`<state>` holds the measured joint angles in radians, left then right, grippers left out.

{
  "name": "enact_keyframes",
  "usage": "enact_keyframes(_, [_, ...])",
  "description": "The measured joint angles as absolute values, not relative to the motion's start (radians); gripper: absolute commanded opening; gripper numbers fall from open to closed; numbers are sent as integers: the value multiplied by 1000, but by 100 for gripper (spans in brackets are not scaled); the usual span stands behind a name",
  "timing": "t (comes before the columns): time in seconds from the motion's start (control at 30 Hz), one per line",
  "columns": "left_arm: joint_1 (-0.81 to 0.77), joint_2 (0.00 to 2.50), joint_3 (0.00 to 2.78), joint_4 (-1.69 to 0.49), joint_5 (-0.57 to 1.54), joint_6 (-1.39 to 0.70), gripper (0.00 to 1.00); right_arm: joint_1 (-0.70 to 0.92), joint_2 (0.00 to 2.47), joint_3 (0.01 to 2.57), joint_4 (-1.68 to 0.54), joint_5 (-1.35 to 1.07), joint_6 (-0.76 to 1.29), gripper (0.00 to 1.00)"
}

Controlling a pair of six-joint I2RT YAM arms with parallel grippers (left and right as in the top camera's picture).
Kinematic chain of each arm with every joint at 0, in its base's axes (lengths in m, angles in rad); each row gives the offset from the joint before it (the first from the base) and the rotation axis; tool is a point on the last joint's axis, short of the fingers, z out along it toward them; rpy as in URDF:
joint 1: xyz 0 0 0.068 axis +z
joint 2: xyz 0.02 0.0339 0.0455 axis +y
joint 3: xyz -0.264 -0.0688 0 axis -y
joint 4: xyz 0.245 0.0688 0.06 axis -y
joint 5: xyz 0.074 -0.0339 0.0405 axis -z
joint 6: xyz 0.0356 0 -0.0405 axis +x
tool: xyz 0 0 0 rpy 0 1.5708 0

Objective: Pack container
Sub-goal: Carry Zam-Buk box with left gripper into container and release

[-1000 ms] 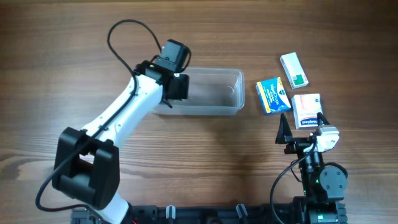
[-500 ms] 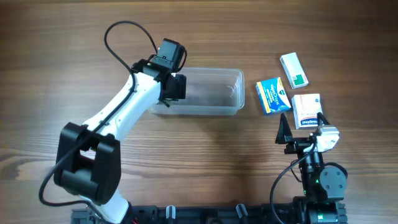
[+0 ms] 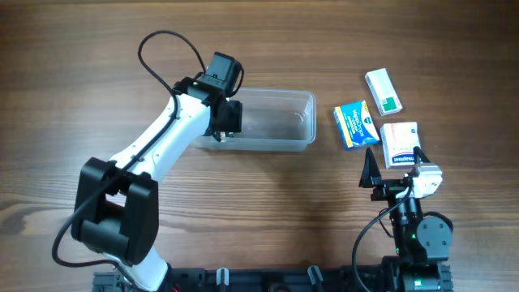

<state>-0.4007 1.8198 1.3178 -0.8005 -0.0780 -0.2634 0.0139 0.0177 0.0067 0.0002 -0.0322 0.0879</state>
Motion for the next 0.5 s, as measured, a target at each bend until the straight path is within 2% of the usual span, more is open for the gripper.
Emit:
enact_keyframes(0.07, [-401,1820,1318,-798,-55,-267,9,14,18,7,0,-32,88,100])
enact_keyframes(0.1, [-401,1820,1318,-797,-43,-270,4,14,18,7,0,-32,88,100])
enact_keyframes(0.27, [-401,1820,1318,-779,52,-268,4,14,18,7,0,-32,88,100])
enact_keyframes(0.5, [-470,1820,1318,-735,66,-268,4,14,18,7,0,-32,88,100])
